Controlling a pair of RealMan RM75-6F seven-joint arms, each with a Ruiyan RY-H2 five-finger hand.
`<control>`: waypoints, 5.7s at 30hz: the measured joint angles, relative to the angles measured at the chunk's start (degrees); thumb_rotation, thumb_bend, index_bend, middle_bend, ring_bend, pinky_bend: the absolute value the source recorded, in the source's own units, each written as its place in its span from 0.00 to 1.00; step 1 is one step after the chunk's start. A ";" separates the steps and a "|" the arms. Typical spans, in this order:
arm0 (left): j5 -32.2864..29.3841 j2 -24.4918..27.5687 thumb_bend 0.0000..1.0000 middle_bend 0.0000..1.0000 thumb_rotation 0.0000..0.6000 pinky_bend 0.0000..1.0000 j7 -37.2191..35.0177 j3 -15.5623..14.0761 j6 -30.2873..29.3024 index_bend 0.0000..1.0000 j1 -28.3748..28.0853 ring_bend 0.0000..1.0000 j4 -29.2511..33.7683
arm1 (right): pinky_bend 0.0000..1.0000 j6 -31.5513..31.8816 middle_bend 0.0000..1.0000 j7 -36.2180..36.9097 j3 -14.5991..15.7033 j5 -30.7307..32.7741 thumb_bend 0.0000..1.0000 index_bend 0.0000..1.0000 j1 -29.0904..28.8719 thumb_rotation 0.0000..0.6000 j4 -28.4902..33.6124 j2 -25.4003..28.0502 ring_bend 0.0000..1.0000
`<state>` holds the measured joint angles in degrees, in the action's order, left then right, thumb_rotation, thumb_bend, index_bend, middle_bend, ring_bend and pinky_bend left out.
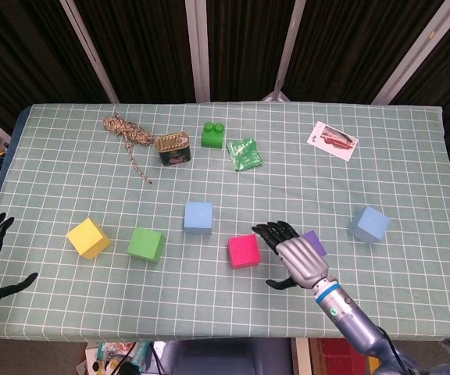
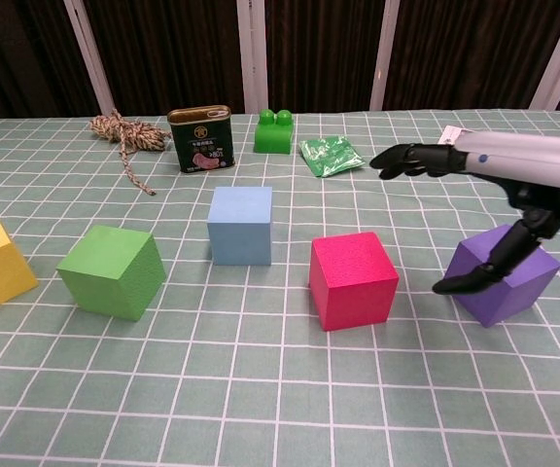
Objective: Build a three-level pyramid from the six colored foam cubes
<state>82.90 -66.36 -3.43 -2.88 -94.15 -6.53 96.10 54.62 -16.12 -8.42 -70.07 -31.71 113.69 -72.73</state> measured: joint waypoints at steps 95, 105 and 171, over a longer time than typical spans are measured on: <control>-0.07 1.57 0.17 0.00 1.00 0.00 -1.75 5.42 8.75 0.00 1.91 0.00 1.01 | 0.00 0.26 0.11 -7.78 -4.36 25.79 0.28 0.41 -15.48 1.00 -16.18 -14.85 0.08; -0.78 1.02 0.17 0.00 1.00 0.00 -0.73 5.93 9.07 0.00 1.74 0.00 0.53 | 0.00 -1.00 0.11 -10.40 -7.18 33.57 0.28 0.43 -19.36 1.00 -20.83 -16.34 0.08; -2.72 2.00 0.17 0.00 1.00 0.00 -1.40 6.68 12.10 0.00 1.26 0.00 1.75 | 0.00 -0.81 0.11 -6.59 -9.52 38.70 0.29 0.45 -25.12 1.00 -27.81 -23.89 0.08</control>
<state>80.18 -64.36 -4.83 3.80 -82.05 -5.27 97.86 53.81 -22.71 -17.95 -31.37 -56.83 85.88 -96.62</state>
